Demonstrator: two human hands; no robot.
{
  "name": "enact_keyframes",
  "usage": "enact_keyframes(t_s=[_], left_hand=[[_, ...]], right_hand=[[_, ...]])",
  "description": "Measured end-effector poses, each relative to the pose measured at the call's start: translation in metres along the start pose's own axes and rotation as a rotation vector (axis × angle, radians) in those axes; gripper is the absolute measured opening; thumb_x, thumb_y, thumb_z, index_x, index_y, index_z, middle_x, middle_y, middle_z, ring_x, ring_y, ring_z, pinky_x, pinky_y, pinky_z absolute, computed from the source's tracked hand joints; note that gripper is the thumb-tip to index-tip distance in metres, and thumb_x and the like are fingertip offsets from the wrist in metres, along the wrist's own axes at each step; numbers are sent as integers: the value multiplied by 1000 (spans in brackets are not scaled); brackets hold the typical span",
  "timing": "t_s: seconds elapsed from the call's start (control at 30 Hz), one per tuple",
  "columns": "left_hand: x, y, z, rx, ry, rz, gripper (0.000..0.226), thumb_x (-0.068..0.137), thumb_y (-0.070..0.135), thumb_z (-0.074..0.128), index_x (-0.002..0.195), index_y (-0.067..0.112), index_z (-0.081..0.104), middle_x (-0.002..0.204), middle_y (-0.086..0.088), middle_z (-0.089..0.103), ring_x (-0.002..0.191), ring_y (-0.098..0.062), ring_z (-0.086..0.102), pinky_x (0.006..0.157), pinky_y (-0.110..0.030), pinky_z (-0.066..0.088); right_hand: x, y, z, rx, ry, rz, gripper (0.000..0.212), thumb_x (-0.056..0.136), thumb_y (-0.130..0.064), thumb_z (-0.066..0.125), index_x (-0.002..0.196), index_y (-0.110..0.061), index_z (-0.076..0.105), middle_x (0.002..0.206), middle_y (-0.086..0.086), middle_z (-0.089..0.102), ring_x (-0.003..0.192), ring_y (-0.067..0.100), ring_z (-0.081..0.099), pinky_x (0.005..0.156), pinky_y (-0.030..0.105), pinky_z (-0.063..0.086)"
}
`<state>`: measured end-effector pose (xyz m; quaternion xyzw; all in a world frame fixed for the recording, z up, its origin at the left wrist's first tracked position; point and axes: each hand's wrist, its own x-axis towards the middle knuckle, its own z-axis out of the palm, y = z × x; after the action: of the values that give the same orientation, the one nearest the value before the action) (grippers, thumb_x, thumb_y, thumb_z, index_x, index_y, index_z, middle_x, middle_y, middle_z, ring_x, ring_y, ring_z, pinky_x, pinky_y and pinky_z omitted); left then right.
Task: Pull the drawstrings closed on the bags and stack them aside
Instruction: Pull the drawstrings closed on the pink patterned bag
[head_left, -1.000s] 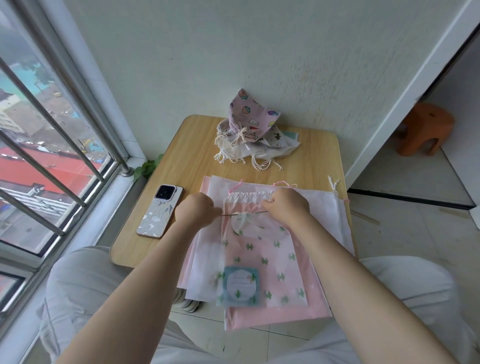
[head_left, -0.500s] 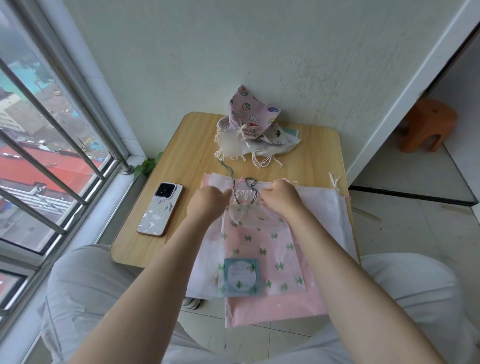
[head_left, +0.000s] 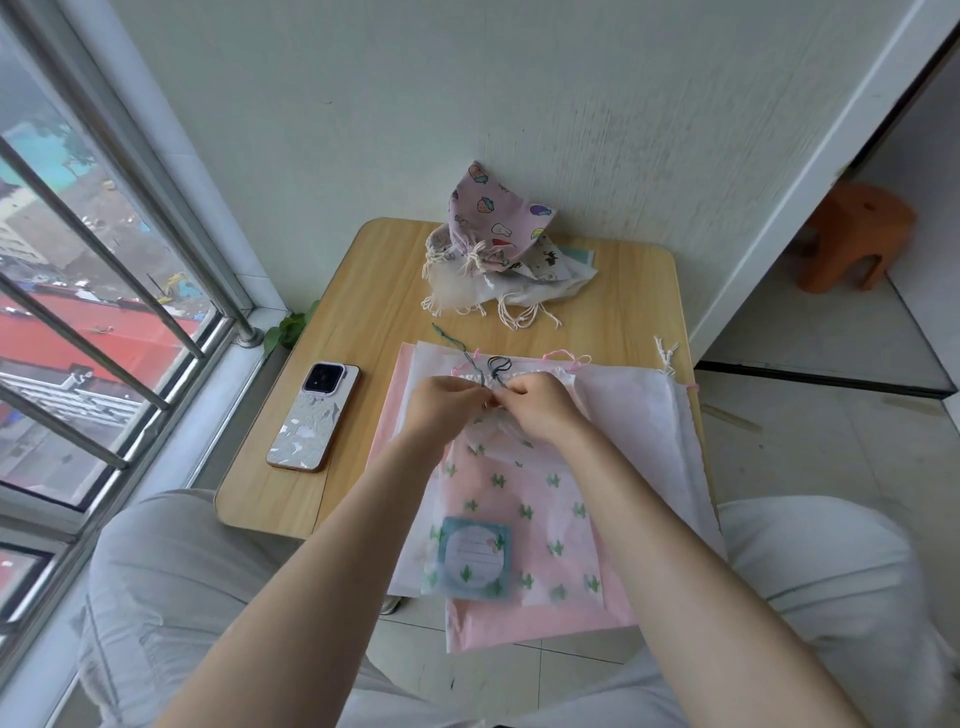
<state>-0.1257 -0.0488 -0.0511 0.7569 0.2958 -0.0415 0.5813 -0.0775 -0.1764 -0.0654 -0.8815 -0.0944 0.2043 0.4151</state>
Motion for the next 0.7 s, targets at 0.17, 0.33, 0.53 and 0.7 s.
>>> enact_keyframes(t_s=[0.17, 0.33, 0.53, 0.7], left_hand=[[-1, 0, -2, -122, -46, 69, 9, 83, 16, 74, 87, 7, 76, 71, -1, 69, 60, -9, 56, 53, -16, 44], [-2, 3, -3, -139, -146, 109, 10, 87, 15, 69, 78, 10, 72, 72, -6, 70, 63, -13, 59, 55, -22, 41], [0, 10, -10, 171, -185, 75, 17, 87, 16, 66, 81, 2, 74, 62, -2, 64, 41, -1, 46, 39, -10, 32], [-4, 24, -7, 257, -361, 108, 18, 82, 28, 68, 72, 15, 73, 64, 6, 65, 56, -5, 50, 53, -16, 35]], right_hand=[[-4, 4, 5, 39, 5, 40, 30, 98, -27, 54, 74, -9, 62, 59, -2, 43, 57, 14, 38, 49, 24, 28], [-6, 4, 8, 151, 32, 59, 30, 98, -22, 50, 77, -7, 65, 62, 0, 55, 56, 13, 49, 55, 23, 38], [1, -8, -5, 376, 281, -5, 25, 91, -23, 56, 73, -19, 73, 73, -8, 70, 75, 13, 65, 77, 38, 56], [-4, -29, -16, 400, 97, -120, 21, 93, -18, 59, 87, -8, 77, 77, -2, 73, 68, 1, 66, 62, 18, 52]])
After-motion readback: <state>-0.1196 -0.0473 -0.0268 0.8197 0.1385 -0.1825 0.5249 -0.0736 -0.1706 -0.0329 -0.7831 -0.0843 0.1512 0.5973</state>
